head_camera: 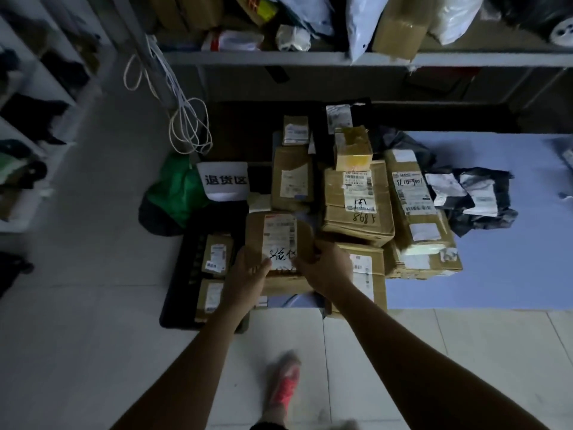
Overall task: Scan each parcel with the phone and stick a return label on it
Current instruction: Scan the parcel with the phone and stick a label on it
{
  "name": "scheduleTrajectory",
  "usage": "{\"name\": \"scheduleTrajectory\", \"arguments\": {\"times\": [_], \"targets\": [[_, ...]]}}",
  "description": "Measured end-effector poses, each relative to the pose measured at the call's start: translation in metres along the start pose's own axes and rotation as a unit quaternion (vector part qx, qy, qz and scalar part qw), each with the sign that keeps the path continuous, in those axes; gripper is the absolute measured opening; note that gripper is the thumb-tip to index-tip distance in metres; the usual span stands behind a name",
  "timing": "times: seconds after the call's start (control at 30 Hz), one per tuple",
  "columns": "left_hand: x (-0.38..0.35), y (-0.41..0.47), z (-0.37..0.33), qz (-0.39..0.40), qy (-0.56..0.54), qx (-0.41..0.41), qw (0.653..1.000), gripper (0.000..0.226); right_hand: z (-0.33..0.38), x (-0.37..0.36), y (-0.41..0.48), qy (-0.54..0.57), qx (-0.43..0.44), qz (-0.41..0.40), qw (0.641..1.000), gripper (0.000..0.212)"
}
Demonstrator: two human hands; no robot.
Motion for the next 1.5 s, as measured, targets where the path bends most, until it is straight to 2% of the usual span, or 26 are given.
{"name": "scheduleTrajectory", "arguments": {"times": [0.1, 0.17, 0.27, 0.37, 0.47, 0.53, 0.6, 0.8, 0.87, 1.0, 1.17, 1.4, 1.5], "targets": [[0.014, -0.018, -0.028, -0.059, -0.042, -0.021, 0.997, 0.043, 0.016, 0.02, -0.003, 0.019, 0.044, 0.011, 0.999, 0.032], [0.017, -0.032, -0.058, -0.086, -0.071, -0.04, 0.993, 0.056, 0.026, 0.049, -0.009, 0.04, 0.085, 0.004, 0.996, 0.038], [0.011, -0.052, -0.122, -0.125, -0.09, -0.09, 0.984, 0.051, 0.027, 0.117, -0.021, 0.093, 0.137, -0.032, 0.986, 0.045], [-0.02, -0.072, -0.194, -0.116, -0.093, -0.133, 0.98, 0.057, 0.003, 0.197, -0.03, 0.133, 0.163, -0.059, 0.976, 0.046], [-0.075, -0.092, -0.261, -0.099, -0.069, -0.162, 0.979, 0.062, -0.043, 0.275, -0.034, 0.15, 0.164, -0.075, 0.972, 0.037], [-0.12, -0.101, -0.299, -0.087, -0.066, -0.187, 0.976, 0.051, -0.083, 0.322, -0.034, 0.154, 0.155, -0.099, 0.971, 0.033], [-0.17, -0.104, -0.329, -0.071, -0.057, -0.198, 0.976, 0.04, -0.128, 0.36, -0.031, 0.164, 0.133, -0.11, 0.971, 0.041], [-0.347, -0.098, -0.399, 0.022, -0.008, -0.221, 0.975, 0.034, -0.279, 0.458, 0.006, 0.186, 0.013, -0.188, 0.964, 0.056], [-0.408, -0.087, -0.409, 0.052, -0.026, -0.222, 0.973, 0.037, -0.325, 0.481, 0.027, 0.18, -0.02, -0.21, 0.961, 0.058], [-0.526, -0.064, -0.409, 0.116, -0.072, -0.201, 0.97, 0.06, -0.413, 0.501, 0.072, 0.16, -0.101, -0.215, 0.958, 0.057], [-0.64, -0.049, -0.386, 0.18, -0.065, -0.133, 0.972, 0.072, -0.516, 0.498, 0.124, 0.155, -0.173, -0.163, 0.959, 0.049], [-0.714, -0.053, -0.355, 0.144, -0.037, -0.05, 0.988, 0.054, -0.591, 0.48, 0.17, 0.121, -0.167, -0.072, 0.976, 0.045], [-0.73, -0.06, -0.346, 0.09, -0.046, -0.008, 0.995, 0.07, -0.608, 0.48, 0.187, 0.094, -0.113, -0.036, 0.988, 0.041]]}}
Point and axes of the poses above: each hand's wrist, its own y-axis towards the middle knuckle, its own x-axis out of the back of the hand, z = x × y, the point moved 7 cm from there along y, towards the middle knuckle, and after that the axes turned 8 degrees about -x, right-handed, at the moved point
